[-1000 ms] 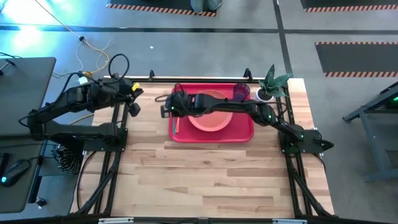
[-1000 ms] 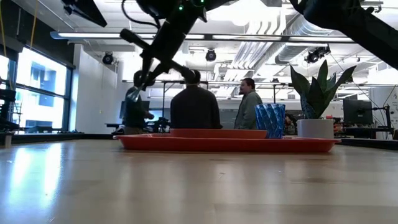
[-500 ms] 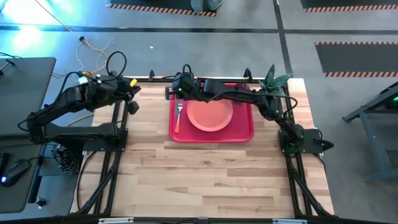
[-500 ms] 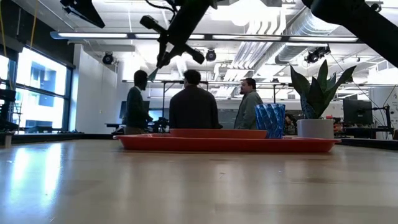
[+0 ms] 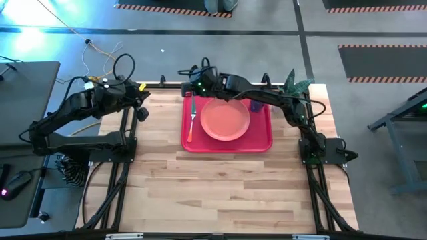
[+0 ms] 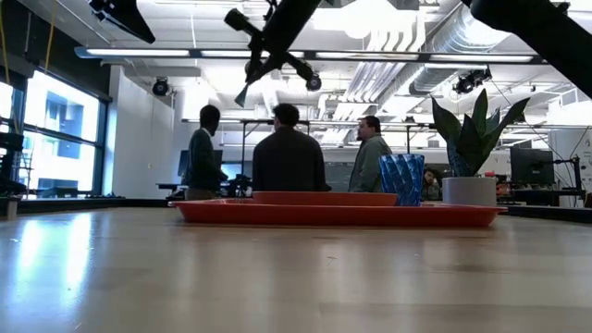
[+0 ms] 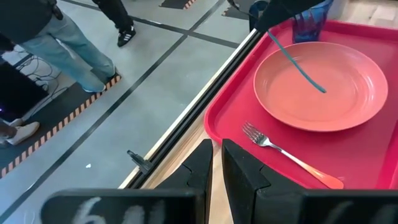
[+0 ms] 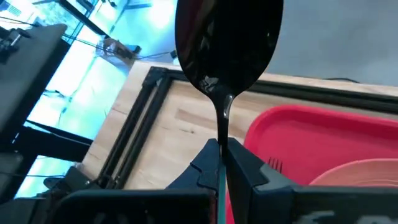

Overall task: Pick and place plate/cup/fork/spoon on tray
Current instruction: Put the black spoon beside the orange fork on the tray

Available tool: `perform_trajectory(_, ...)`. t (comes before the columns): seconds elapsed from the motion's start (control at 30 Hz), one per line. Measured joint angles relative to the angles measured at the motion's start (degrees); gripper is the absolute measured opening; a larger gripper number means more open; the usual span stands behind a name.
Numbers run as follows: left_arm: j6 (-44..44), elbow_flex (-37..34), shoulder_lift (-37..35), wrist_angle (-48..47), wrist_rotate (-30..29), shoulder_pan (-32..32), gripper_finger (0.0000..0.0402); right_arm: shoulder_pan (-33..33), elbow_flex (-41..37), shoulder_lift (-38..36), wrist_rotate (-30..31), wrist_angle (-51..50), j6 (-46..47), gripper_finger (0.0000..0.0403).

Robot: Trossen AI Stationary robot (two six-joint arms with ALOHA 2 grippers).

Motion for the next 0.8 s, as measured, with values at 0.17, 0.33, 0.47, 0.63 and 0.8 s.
perform_trajectory(0.17,-0.11,0.00,0.08,-0.01,0.92,0.01,0.0025,-0.21,-0.07,0.30,-1.78,-0.80,1.05,0.0000)
perform_trajectory(0.33,-0.20,0.00,0.11,0.00,1.04,0.01,0.0025,0.62,-0.15,1.17,-1.42,-5.48,4.38,0.0000)
perform_trajectory(0.47,-0.22,0.00,0.11,0.00,1.04,0.01,0.0025,1.74,-0.15,1.77,-1.09,-9.14,7.51,0.0000)
perform_trajectory(0.63,-1.31,0.00,0.11,-0.02,1.05,-0.01,0.0025,2.40,-0.20,4.60,-1.88,-10.20,9.74,0.0000)
perform_trajectory(0.8,-1.72,0.00,0.11,-0.05,1.35,0.01,0.0025,2.41,-0.17,8.28,-5.51,-9.84,12.23,0.0000)
